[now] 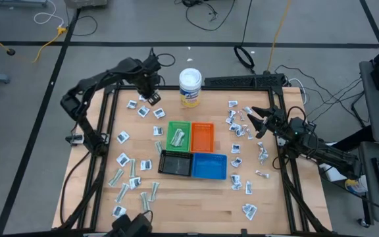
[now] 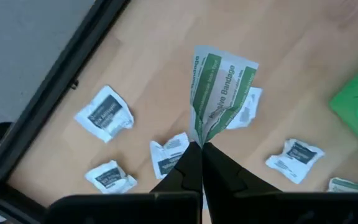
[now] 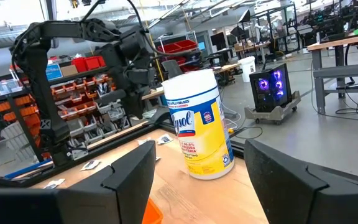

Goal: Pick & Place First Aid Supplies
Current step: Put the bandage pack into the green bin

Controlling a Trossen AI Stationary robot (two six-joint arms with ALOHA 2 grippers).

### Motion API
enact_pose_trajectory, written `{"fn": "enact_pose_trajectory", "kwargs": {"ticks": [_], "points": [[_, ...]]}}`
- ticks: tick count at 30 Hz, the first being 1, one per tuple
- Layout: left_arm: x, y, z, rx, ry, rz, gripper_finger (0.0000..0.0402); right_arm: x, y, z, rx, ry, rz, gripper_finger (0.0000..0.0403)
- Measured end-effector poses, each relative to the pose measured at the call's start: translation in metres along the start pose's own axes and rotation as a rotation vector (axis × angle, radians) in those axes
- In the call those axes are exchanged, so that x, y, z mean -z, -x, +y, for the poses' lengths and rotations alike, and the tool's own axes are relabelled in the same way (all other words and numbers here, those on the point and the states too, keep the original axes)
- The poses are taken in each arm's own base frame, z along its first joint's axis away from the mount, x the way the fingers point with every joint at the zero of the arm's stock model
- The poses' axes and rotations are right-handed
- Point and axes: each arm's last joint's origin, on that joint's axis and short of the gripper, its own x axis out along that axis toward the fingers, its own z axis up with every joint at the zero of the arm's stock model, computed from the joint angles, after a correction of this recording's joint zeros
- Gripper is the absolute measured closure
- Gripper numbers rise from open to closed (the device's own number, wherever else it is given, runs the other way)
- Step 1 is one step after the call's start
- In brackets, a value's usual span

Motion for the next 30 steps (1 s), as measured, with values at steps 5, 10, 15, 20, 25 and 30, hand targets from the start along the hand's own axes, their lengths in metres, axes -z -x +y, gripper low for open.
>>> {"fn": "enact_pose_trajectory", "kwargs": {"ticks": [5, 10, 15, 20, 25, 30], "points": [[-0.001, -0.001, -0.028, 0.013, -0.075, 0.011, 0.0401, 0.0, 0.0, 0.0, 0.0, 0.0, 0.0, 0.016], [0.001, -0.002, -0.063, 0.029, -0.152, 0.016, 0.0401, 0.0, 0.0, 0.0, 0.0, 0.0, 0.0, 0.016], [0.006, -0.002, -0.101, 0.047, -0.204, 0.022, 0.0401, 0.0, 0.0, 0.0, -0.001, 0.0, 0.0, 0.016], [0.015, -0.002, -0.135, 0.062, -0.225, 0.03, 0.0401, 0.0, 0.0, 0.0, 0.0, 0.0, 0.0, 0.016], [0.026, -0.001, -0.165, 0.079, -0.208, 0.037, 0.0401, 0.0, 0.0, 0.0, 0.0, 0.0, 0.0, 0.016], [0.034, -0.001, -0.184, 0.087, -0.151, 0.039, 0.0401, 0.0, 0.0, 0.0, -0.001, 0.0, -0.001, 0.016]]}}
